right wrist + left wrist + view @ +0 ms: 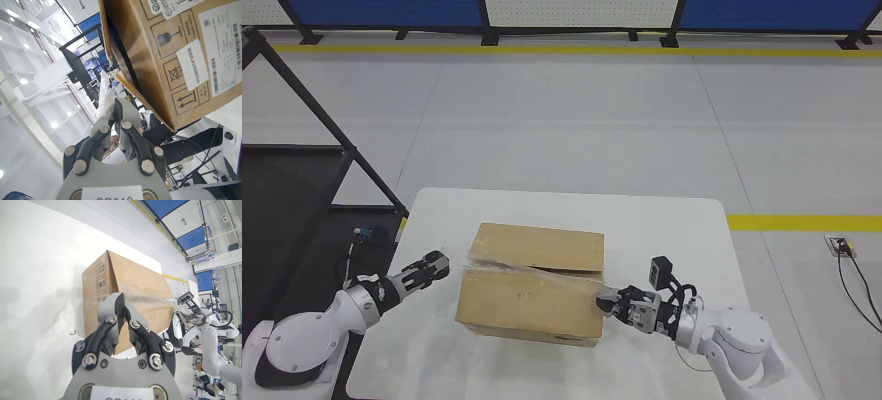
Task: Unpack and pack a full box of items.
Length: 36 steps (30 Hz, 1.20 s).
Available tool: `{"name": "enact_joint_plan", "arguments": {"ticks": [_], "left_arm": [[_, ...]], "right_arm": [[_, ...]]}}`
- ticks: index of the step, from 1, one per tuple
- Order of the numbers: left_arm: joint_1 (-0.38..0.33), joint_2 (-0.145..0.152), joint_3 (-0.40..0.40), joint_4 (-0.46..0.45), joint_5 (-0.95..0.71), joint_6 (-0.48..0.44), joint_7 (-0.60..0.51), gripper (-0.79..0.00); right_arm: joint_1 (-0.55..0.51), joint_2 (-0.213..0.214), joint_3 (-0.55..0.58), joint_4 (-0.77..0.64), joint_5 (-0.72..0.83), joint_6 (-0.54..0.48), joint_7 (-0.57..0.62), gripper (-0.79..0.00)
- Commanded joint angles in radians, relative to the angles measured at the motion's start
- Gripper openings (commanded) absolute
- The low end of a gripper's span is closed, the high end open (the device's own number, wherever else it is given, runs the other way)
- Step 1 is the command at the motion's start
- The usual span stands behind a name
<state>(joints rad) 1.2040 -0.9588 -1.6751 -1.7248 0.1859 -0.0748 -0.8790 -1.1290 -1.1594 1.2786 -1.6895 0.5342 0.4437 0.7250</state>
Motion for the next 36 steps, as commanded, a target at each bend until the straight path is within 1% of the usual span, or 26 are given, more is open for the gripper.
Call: {"name": "enact_joint_plan", "arguments": {"ticks": [1,3,4,5,7,8,9,10,11,12,18,20,21,23,24,25,27,28,30,36], "left_arm": [[-0.002,0.001,0.004,0.002,0.0,0.002,0.0,-0.785],[-0.004,0.002,0.009,0.005,-0.004,0.005,-0.006,-0.785],[-0.006,0.002,0.012,0.007,-0.01,0.006,-0.012,-0.785],[-0.007,0.002,0.013,0.008,-0.013,0.006,-0.014,-0.785],[-0.009,0.003,0.017,0.009,-0.014,0.006,-0.016,-0.785],[-0.009,0.004,0.018,0.008,-0.014,0.008,-0.015,-0.785],[-0.01,0.004,0.02,0.008,-0.015,0.008,-0.014,-0.785],[-0.011,0.005,0.022,0.008,-0.016,0.009,-0.016,-0.785],[-0.012,0.005,0.024,0.008,-0.016,0.01,-0.016,-0.785],[-0.014,0.005,0.025,0.009,-0.017,0.012,-0.015,-0.785],[-0.022,0.008,0.03,0.009,-0.025,0.019,-0.02,-0.785],[-0.023,0.009,0.032,0.006,-0.028,0.019,-0.022,-0.785],[-0.023,0.01,0.032,0.004,-0.03,0.018,-0.023,-0.785],[-0.023,0.011,0.031,0.003,-0.034,0.016,-0.021,-0.785],[-0.022,0.011,0.03,0.002,-0.036,0.015,-0.02,-0.785],[-0.021,0.012,0.029,0.001,-0.039,0.013,-0.021,-0.785],[-0.019,0.013,0.027,0.0,-0.046,0.011,-0.021,-0.785],[-0.017,0.014,0.026,-0.001,-0.048,0.01,-0.022,-0.785],[-0.015,0.015,0.024,-0.004,-0.052,0.007,-0.022,-0.785],[-0.003,0.018,0.022,-0.013,-0.06,0.004,-0.018,-0.785]], "right_arm": [[-0.003,0.001,0.006,0.0,0.006,0.002,-0.011,-0.785],[-0.004,0.002,0.013,0.002,0.012,0.007,-0.023,-0.776],[-0.005,0.002,0.015,0.003,0.016,0.009,-0.026,-0.573],[-0.005,0.002,0.017,0.004,0.02,0.012,-0.027,-0.456],[-0.004,0.003,0.02,0.007,0.023,0.02,-0.028,-0.409],[-0.004,0.004,0.02,0.008,0.024,0.023,-0.029,-0.332],[-0.003,0.005,0.023,0.01,0.026,0.028,-0.031,-0.194],[-0.003,0.005,0.026,0.012,0.028,0.03,-0.038,-0.074],[-0.004,0.005,0.03,0.012,0.03,0.03,-0.047,-0.018],[-0.005,0.006,0.032,0.011,0.033,0.031,-0.05,0.0],[-0.02,0.01,0.06,0.015,0.056,0.018,-0.061,0.0],[-0.026,0.012,0.078,0.013,0.065,-0.001,-0.062,0.0],[-0.03,0.013,0.086,0.007,0.065,-0.025,-0.061,0.0],[-0.042,0.017,0.097,-0.011,0.004,-0.118,-0.066,0.0],[-0.049,0.019,0.101,-0.023,-0.051,-0.179,-0.086,0.0],[-0.06,0.02,0.101,-0.041,-0.116,-0.262,-0.116,0.0],[-0.092,0.021,0.08,-0.062,-0.205,-0.389,-0.121,0.0],[-0.103,0.021,0.074,-0.064,-0.245,-0.435,-0.127,0.0],[-0.112,0.021,0.074,-0.061,-0.285,-0.465,-0.171,0.0],[-0.112,0.021,0.074,-0.061,-0.285,-0.465,-0.171,0.0]]}}
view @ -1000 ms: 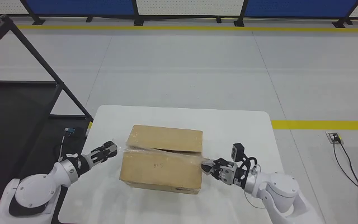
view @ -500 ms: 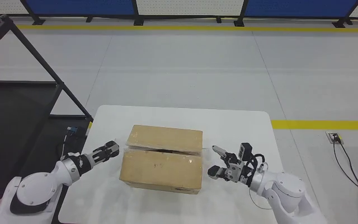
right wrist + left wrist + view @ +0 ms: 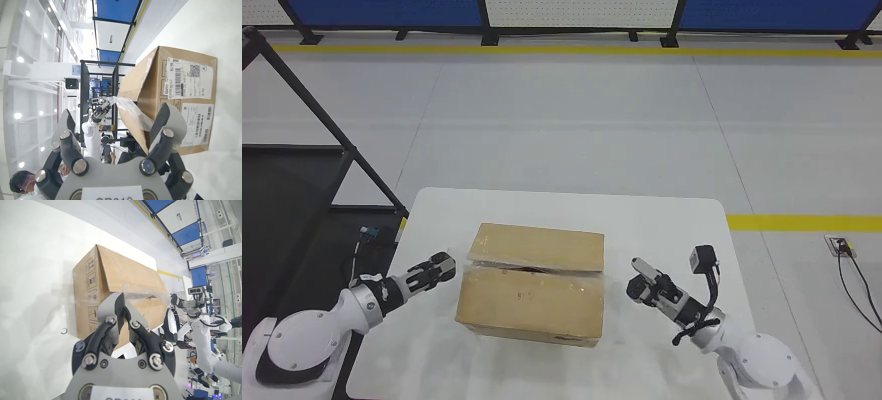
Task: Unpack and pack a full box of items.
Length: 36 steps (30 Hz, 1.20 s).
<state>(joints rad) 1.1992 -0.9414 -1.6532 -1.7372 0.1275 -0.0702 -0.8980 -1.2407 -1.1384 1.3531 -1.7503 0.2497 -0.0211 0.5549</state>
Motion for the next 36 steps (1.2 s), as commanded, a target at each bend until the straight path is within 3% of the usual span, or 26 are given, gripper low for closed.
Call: {"name": "enact_joint_plan", "arguments": {"ticks": [1,6,12,17,19,20,23,26,28,36], "left_arm": [[0.003,0.001,0.0,-0.002,-0.002,-0.001,0.002,-0.785],[0.008,0.003,0.001,-0.007,-0.001,-0.003,0.005,-0.785],[0.01,0.006,0.001,-0.013,-0.005,-0.002,0.008,-0.785],[0.009,0.008,0.004,-0.015,-0.003,0.0,0.011,-0.785],[0.008,0.009,0.005,-0.015,-0.002,0.0,0.012,-0.785],[0.008,0.009,0.006,-0.014,-0.003,0.0,0.012,-0.785],[0.008,0.011,0.006,-0.014,-0.003,0.002,0.015,-0.785],[0.009,0.012,0.006,-0.014,-0.004,0.002,0.017,-0.785],[0.01,0.013,0.005,-0.013,-0.005,0.002,0.016,-0.785],[0.009,0.016,0.002,-0.017,-0.011,0.001,0.017,-0.785]], "right_arm": [[0.0,0.0,0.0,0.0,0.0,0.0,-0.001,0.0],[-0.008,0.003,0.009,0.012,0.011,0.021,0.039,0.0],[0.003,0.023,0.031,0.036,-0.047,0.081,0.248,0.0],[0.053,0.025,-0.001,0.086,-0.075,0.034,0.323,0.0],[0.073,0.023,-0.02,0.111,-0.074,0.011,0.331,-0.225],[0.085,0.021,-0.029,0.124,-0.075,0.009,0.33,-0.394],[0.118,0.018,-0.054,0.155,-0.075,0.008,0.334,-0.462],[0.132,0.015,-0.062,0.17,-0.073,-0.012,0.3,-0.625],[0.132,0.014,-0.058,0.176,-0.057,-0.017,0.289,-0.785],[0.095,0.017,-0.023,0.14,0.129,-0.005,0.374,-0.785]]}}
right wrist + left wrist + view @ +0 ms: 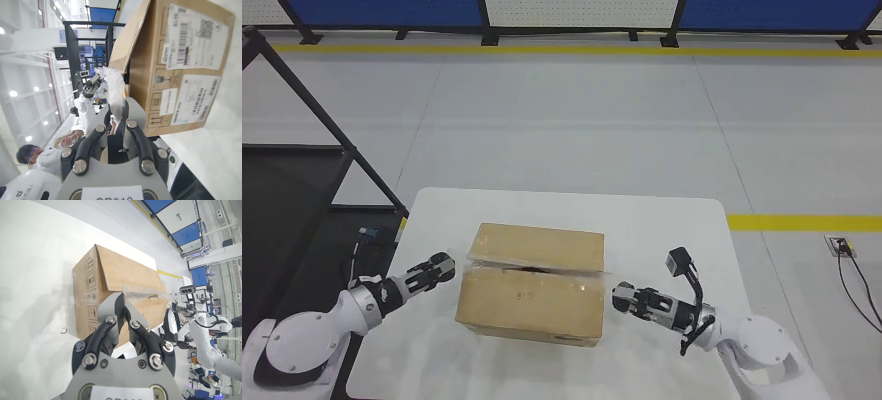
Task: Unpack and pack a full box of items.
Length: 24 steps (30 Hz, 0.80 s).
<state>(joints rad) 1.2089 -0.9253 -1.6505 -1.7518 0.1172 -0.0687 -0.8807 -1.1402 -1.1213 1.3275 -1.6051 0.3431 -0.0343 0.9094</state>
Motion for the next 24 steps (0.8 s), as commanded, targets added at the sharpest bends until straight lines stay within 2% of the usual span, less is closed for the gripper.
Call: {"name": "enact_joint_plan", "arguments": {"ticks": [1,3,7,16,18,22,24], "left_arm": [[0.0,0.001,-0.001,-0.005,-0.001,-0.002,0.001,-0.785],[0.002,0.002,-0.007,-0.015,-0.001,-0.007,0.003,-0.785],[0.025,0.005,-0.03,-0.043,0.027,-0.038,0.033,-0.785],[0.025,0.005,-0.03,-0.043,0.027,-0.038,0.033,-0.785],[0.025,0.005,-0.03,-0.043,0.027,-0.038,0.033,-0.785],[0.045,0.005,-0.028,-0.064,0.039,-0.054,0.059,-0.785],[0.057,0.006,-0.032,-0.073,0.037,-0.065,0.063,-0.785]], "right_arm": [[-0.01,0.001,0.004,-0.011,0.081,0.028,0.055,-0.785],[-0.008,0.003,0.012,-0.018,0.118,0.067,0.089,-0.785],[-0.008,0.003,0.012,-0.018,0.118,0.067,0.089,-0.785],[-0.011,0.002,0.01,-0.019,0.121,0.074,0.077,-0.785],[-0.002,-0.001,0.0,-0.019,0.187,0.154,0.076,-0.785],[0.074,-0.002,0.0,0.056,0.41,0.402,0.216,-0.785],[0.111,-0.003,-0.002,0.105,0.496,0.491,0.278,-0.785]]}}
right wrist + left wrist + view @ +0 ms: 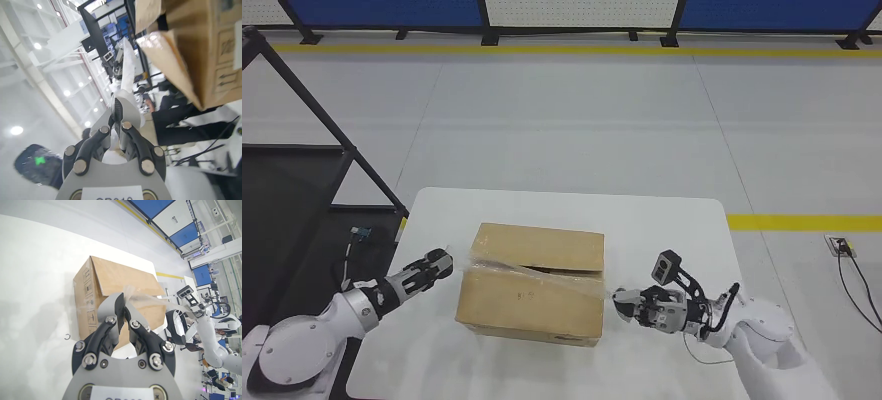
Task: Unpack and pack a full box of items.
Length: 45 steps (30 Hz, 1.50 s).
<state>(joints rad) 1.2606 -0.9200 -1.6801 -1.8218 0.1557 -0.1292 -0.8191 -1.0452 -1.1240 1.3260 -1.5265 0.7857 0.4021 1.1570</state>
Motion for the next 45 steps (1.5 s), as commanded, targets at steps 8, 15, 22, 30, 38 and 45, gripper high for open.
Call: {"name": "enact_joint_plan", "arguments": {"ticks": [8,15,22,30,38,45], "left_arm": [[0.041,0.003,-0.021,-0.024,-0.014,-0.047,0.011,-0.785],[0.049,0.004,-0.027,-0.025,-0.029,-0.049,0.016,-0.785],[0.056,0.003,-0.024,-0.029,-0.025,-0.048,0.031,-0.785],[0.059,0.005,-0.02,-0.04,-0.004,-0.037,0.043,-0.785],[0.043,0.008,-0.015,-0.037,0.007,-0.028,0.025,-0.785],[0.03,0.01,-0.007,-0.026,0.014,-0.016,0.02,-0.785]], "right_arm": [[0.095,-0.013,-0.028,0.174,0.27,0.271,-0.01,-0.785],[0.095,-0.013,-0.028,0.174,0.27,0.271,-0.01,-0.785],[0.091,-0.018,-0.035,0.196,0.356,0.357,-0.096,-0.785],[0.129,-0.039,-0.036,0.289,0.658,0.582,-0.356,-0.785],[0.154,-0.04,-0.112,0.325,1.042,0.61,-0.652,-0.785],[0.156,-0.02,-0.125,0.314,1.324,0.61,-0.961,-0.785]]}}
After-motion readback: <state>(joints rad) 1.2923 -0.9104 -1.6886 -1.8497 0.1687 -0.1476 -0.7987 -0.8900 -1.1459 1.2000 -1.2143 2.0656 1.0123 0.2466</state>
